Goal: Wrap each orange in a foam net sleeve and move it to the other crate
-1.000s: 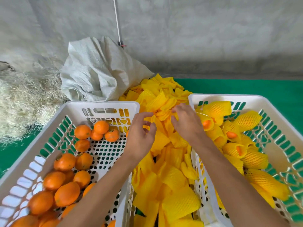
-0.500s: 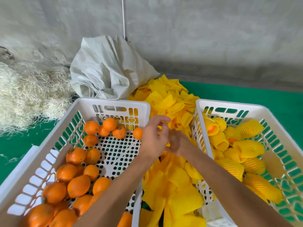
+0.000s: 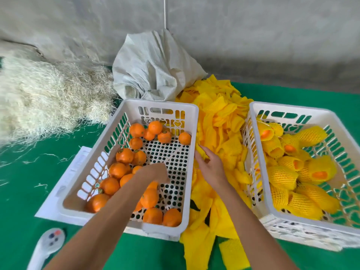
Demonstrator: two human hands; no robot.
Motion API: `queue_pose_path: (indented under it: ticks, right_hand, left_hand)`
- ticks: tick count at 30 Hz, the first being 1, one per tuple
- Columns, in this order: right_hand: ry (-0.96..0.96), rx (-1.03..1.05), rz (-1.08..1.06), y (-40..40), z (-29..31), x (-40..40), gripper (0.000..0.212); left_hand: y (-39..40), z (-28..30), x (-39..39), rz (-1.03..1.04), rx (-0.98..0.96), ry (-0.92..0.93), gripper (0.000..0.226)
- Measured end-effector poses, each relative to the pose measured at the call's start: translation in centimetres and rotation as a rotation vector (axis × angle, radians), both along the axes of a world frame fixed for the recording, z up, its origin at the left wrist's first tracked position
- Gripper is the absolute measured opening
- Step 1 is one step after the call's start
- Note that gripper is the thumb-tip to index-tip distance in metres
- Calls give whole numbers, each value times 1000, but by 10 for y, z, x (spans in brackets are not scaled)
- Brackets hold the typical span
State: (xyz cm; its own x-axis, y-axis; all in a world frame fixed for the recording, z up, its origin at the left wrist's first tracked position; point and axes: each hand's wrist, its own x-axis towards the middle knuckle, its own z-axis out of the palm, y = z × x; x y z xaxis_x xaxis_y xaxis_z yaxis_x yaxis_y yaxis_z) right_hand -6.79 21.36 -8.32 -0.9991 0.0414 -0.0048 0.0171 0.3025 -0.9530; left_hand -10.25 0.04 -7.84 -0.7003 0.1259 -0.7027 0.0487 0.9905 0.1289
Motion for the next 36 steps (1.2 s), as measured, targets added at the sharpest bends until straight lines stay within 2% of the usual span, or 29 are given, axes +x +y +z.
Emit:
queue_pose_path:
  ticks: [1, 3, 5, 8, 12, 14, 16, 19, 22, 25, 29, 31, 32, 34, 36]
  right_hand:
    - [6, -24, -22, -3, 0, 8, 44]
    - [11, -52, -55, -8, -2, 24, 50]
    - [0, -79, -73, -12, -3, 39, 48]
    - [-47, -203, -24, -17, 4, 54, 43]
    - [-48, -283, 44, -16, 18, 65, 55]
    - [-17, -250, 31, -12, 20, 69, 54]
    - [-3, -218, -2, -8, 21, 71, 48]
    - [-1, -221, -68, -5, 24, 74, 28]
    - [73, -126, -170, -8, 34, 80, 12]
    - [213, -2, -281, -14, 50, 91, 10]
    - [379, 70, -295, -14, 76, 105, 14]
    - [393, 79, -257, -10, 84, 111, 16]
    - [375, 75, -239, -8, 87, 115, 17]
    - [320, 36, -247, -5, 90, 121, 18]
    - [229, -122, -314, -2, 94, 126, 22]
  left_hand:
    - [-5, -2, 4, -71, -81, -52, 43]
    - [-12, -7, 13, -77, -133, -43, 36]
    - [-15, -8, 20, -52, -113, -2, 33]
    - [-13, -8, 27, 9, -109, 28, 45]
    - [-13, -3, 36, 103, -50, 166, 41]
    - [-13, 11, 37, 145, 12, 325, 35]
    - [-6, 26, 39, 305, 240, 493, 34]
    - [12, 50, 58, 607, 843, 650, 26]
    - [36, 75, 89, 743, 1162, 702, 26]
    - [60, 90, 113, 757, 1303, 652, 39]
    - [85, 95, 132, 830, 1460, 478, 34]
    - [89, 93, 136, 835, 1483, 446, 58]
    - [90, 91, 138, 841, 1480, 438, 63]
    - [88, 90, 140, 861, 1499, 437, 52]
    - [83, 91, 143, 881, 1505, 454, 35]
